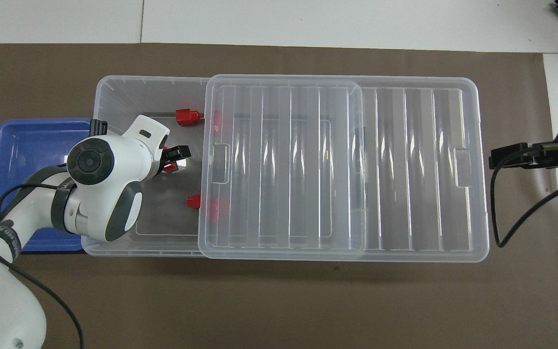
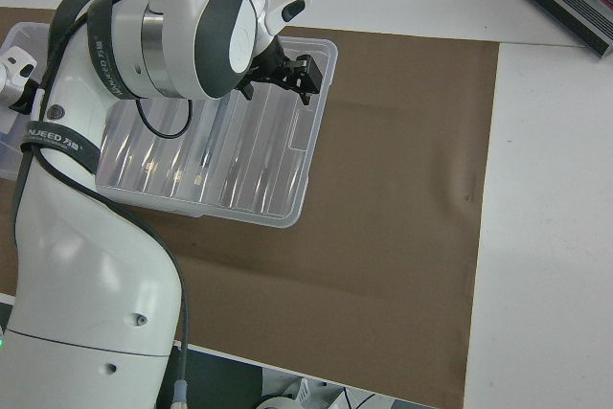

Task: Place red block in blue tray from box
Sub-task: 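Lift the red block and carry it to the blue tray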

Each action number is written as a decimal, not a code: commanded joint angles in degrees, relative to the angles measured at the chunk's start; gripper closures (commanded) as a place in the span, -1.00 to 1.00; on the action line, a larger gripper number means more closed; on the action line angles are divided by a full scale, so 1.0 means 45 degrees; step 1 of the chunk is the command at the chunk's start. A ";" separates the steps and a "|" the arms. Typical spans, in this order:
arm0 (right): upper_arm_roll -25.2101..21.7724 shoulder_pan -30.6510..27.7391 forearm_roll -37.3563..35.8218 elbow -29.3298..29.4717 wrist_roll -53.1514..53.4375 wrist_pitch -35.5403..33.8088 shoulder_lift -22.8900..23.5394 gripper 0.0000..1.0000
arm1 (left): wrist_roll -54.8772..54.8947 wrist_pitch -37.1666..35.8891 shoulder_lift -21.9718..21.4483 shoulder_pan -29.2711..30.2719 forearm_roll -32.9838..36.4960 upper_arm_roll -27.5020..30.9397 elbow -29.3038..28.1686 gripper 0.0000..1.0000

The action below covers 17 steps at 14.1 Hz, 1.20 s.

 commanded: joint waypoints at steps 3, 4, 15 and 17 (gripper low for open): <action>0.0126 -0.0065 -0.0195 0.1690 0.0350 -0.0938 0.0975 -1.00 | -0.0216 0.0369 0.0196 -0.0190 0.0753 0.0142 -0.0153 -0.92; 0.0146 -0.0084 -0.0177 0.1807 0.0350 -0.1190 0.0995 -1.00 | -0.0216 0.0369 0.0196 -0.0190 0.0753 0.0142 -0.0134 -0.80; 0.0048 -0.0241 0.0019 0.1339 0.0311 -0.2013 0.0722 -1.00 | -0.0021 -0.1399 0.0118 -0.0190 0.0753 0.0123 0.0799 1.00; 0.0048 -0.0221 0.0038 0.1300 0.0369 -0.1994 0.0703 -1.00 | -0.0001 -0.3527 0.0001 -0.0209 0.0753 0.0064 0.2106 1.00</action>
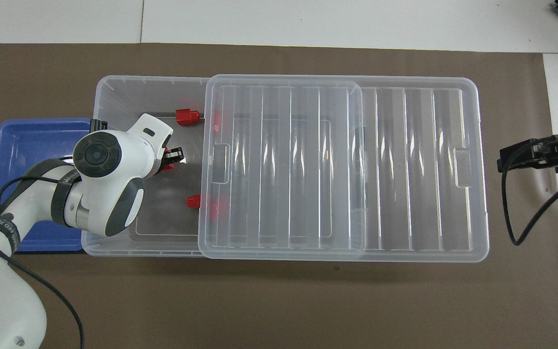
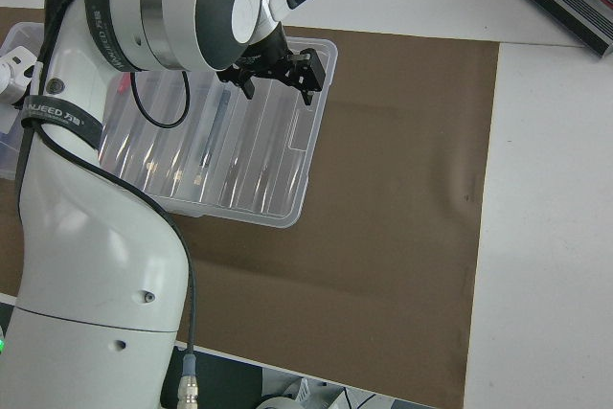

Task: Place red block in blue tray from box
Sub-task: 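Lift the red block and carry it to the blue tray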

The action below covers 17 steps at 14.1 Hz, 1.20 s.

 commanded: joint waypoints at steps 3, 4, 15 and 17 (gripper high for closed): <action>0.0094 -0.0154 0.0097 -0.0065 0.0321 0.0081 -0.0053 -1.00 | 0.0080 -0.4700 -0.0291 -0.0372 0.0278 0.0040 0.2942 1.00; 0.0113 -0.0135 0.0097 -0.0065 0.0572 0.0081 -0.0034 -1.00 | 0.0100 -0.5308 -0.0446 -0.0372 0.0258 0.0021 0.3256 1.00; 0.0114 -0.0154 0.0097 -0.0084 0.1083 0.0257 -0.0033 -1.00 | 0.6708 -1.0315 -0.1678 0.2277 -0.0034 0.0138 0.6131 1.00; 0.0114 -0.0154 0.0097 -0.0065 0.1083 0.0257 -0.0033 -1.00 | 0.9171 -0.9324 -0.1698 0.3702 -0.0190 0.0177 0.5840 1.00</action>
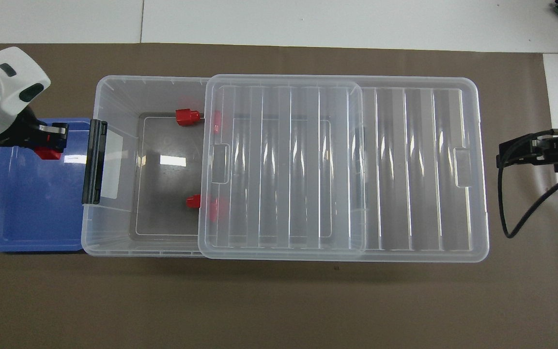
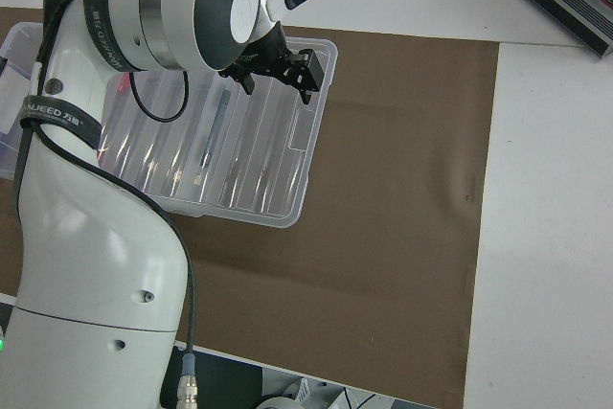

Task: Place red block in blue tray from box
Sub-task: 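Lift the red block and carry it to the blue tray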

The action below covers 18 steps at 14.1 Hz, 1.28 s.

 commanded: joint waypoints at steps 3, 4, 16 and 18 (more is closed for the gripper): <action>0.0096 -0.0154 0.0087 -0.0083 0.0232 0.0064 -0.0033 -1.00 | 0.3639 0.2279 -0.0153 0.2235 -0.0366 -0.0047 -0.1267 1.00; 0.0096 -0.0154 0.0087 -0.0083 0.0232 0.0064 -0.0033 -1.00 | 0.3973 0.2943 -0.0172 0.2411 -0.0366 -0.0027 -0.1872 1.00; -0.0021 -0.0543 0.0087 -0.2188 0.0037 0.2677 -0.0794 1.00 | 0.4133 1.0350 -0.0681 0.3136 -0.0620 -0.0027 -0.8615 1.00; -0.0021 -0.0681 0.0087 -0.2678 0.0114 0.3438 -0.0737 1.00 | 0.3513 1.0448 -0.0603 0.2922 -0.0620 -0.0046 -0.8771 1.00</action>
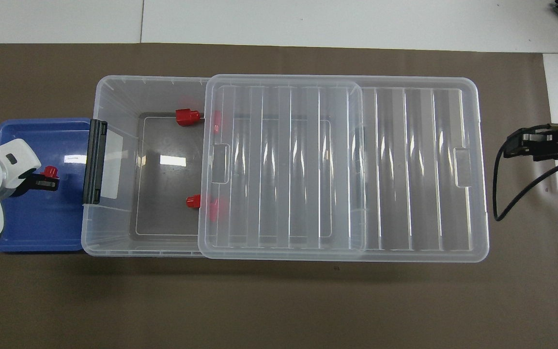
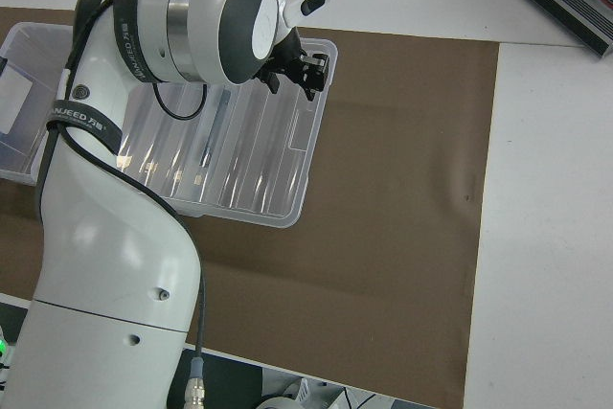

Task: Place red block in blue tray from box
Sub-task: 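Lower the block into the tray while the right gripper grips the lid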

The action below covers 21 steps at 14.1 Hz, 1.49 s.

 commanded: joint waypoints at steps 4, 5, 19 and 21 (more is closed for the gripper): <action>0.0056 -0.0616 0.0087 -0.2337 0.0114 0.3552 0.0008 1.00 | -0.1335 0.0933 -0.0295 -0.0341 -0.0465 -0.0089 -0.0485 1.00; 0.0056 -0.0676 0.0087 -0.2338 0.0134 0.3767 0.0281 1.00 | -0.1335 0.1051 -0.0256 -0.0458 -0.1105 -0.0070 -0.0485 1.00; 0.0076 -0.0755 0.0106 -0.2670 0.0173 0.5878 0.1378 1.00 | -0.0085 0.2535 0.1052 -0.0224 -0.1385 -0.0070 -0.0621 1.00; 0.0076 -0.0735 0.0106 -0.2670 0.0173 0.5859 0.1397 1.00 | -0.0085 0.2576 0.1092 -0.0244 -0.1385 -0.0070 -0.0622 0.45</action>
